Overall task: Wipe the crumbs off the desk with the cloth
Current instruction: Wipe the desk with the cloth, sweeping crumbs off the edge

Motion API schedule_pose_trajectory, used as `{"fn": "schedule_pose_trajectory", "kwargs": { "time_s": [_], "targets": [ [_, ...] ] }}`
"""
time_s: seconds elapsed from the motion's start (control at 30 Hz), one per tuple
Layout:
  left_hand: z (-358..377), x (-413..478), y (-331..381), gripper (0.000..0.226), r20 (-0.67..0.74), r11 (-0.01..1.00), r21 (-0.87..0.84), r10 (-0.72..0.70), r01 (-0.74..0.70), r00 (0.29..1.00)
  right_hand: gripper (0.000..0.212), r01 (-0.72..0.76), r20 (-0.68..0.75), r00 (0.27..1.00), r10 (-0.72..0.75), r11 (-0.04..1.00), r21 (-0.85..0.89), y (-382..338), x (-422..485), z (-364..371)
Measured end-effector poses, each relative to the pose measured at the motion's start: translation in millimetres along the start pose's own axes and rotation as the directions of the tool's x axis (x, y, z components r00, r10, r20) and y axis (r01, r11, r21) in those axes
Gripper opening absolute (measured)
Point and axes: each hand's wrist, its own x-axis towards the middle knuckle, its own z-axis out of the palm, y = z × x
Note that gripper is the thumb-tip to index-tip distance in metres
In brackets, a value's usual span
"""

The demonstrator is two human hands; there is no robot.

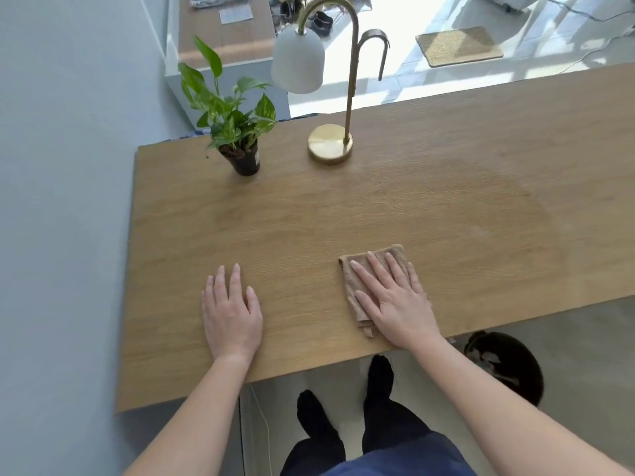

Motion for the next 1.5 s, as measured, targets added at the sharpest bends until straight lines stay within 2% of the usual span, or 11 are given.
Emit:
{"fn": "schedule_pose_trajectory", "kwargs": {
  "time_s": [0.17,0.27,0.37,0.43,0.53,0.6,0.77,1.0,1.23,1.37,1.5],
  "targets": [
    [8,6,34,0.057,0.014,0.997,-0.03,0.072,-0.071,0.997,0.059,-0.288,-0.038,0.957,0.289,0.957,0.027,116,-39,-32],
    [17,8,63,0.058,0.014,0.991,-0.059,0.121,-0.12,0.993,0.067,-0.492,-0.056,0.865,0.499,0.864,0.109,176,-29,-60],
    [26,9,92,0.059,0.029,0.985,-0.065,0.162,-0.16,0.986,0.069,-0.638,-0.088,0.75,0.655,0.752,0.165,175,13,-64],
    [34,8,117,0.059,0.054,0.977,-0.073,0.202,-0.198,0.978,0.069,-0.647,-0.101,0.74,0.665,0.745,0.165,164,25,-59],
    [47,10,157,0.06,0.09,0.959,-0.071,0.28,-0.274,0.956,0.063,-0.486,-0.095,0.864,0.494,0.868,0.1,171,-3,-53],
    [55,14,174,0.06,0.1,0.951,-0.05,0.309,-0.305,0.946,0.06,-0.458,-0.085,0.881,0.466,0.883,0.102,191,-30,-54],
    [63,21,189,0.061,0.096,0.955,-0.009,0.296,-0.297,0.95,0.062,-0.63,-0.098,0.752,0.652,0.755,0.183,241,-44,-65],
    [61,21,192,0.06,0.114,0.959,-0.028,0.284,-0.282,0.952,0.069,-0.747,-0.1,0.613,0.784,0.616,0.248,266,53,-97],
    [52,27,165,0.055,0.063,0.986,-0.062,0.16,-0.156,0.985,0.068,-0.705,-0.096,0.668,0.738,0.669,0.235,246,142,-113],
    [44,30,132,0.052,0.013,0.994,-0.043,0.099,-0.098,0.995,0.066,-0.61,-0.075,0.777,0.625,0.777,0.157,201,184,-114],
    [36,22,100,0.052,0.004,0.999,-0.033,0.028,-0.028,1.0,0.066,-0.395,-0.052,0.915,0.401,0.914,0.097,127,211,-101]
  ]
}}
